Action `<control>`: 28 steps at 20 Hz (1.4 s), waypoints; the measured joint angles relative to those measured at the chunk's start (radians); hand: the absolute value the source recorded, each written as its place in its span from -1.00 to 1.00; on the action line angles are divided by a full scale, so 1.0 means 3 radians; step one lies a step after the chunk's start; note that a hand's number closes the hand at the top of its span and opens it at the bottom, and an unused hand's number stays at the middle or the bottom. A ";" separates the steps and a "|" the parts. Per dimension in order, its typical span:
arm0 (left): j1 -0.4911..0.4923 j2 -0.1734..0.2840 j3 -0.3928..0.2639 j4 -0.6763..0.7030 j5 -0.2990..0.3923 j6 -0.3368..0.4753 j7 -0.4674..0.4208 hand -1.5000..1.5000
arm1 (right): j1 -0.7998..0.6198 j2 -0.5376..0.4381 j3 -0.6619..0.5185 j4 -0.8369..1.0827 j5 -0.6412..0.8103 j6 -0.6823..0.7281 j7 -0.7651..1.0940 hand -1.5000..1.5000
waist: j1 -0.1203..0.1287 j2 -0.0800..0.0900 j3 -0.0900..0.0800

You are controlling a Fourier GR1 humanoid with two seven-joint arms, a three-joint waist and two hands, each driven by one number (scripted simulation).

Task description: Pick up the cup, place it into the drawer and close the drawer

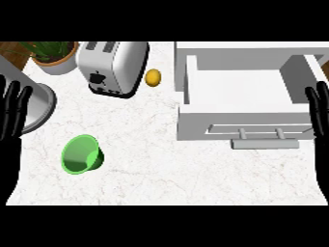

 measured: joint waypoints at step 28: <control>-0.0267 -0.0376 -0.0800 0.0745 -0.0721 0.2648 0.0210 -1.00 | -0.0177 0.0004 0.0073 0.0140 -0.0354 0.0327 0.0340 -1.00 | 0.0019 -0.0030 -0.0001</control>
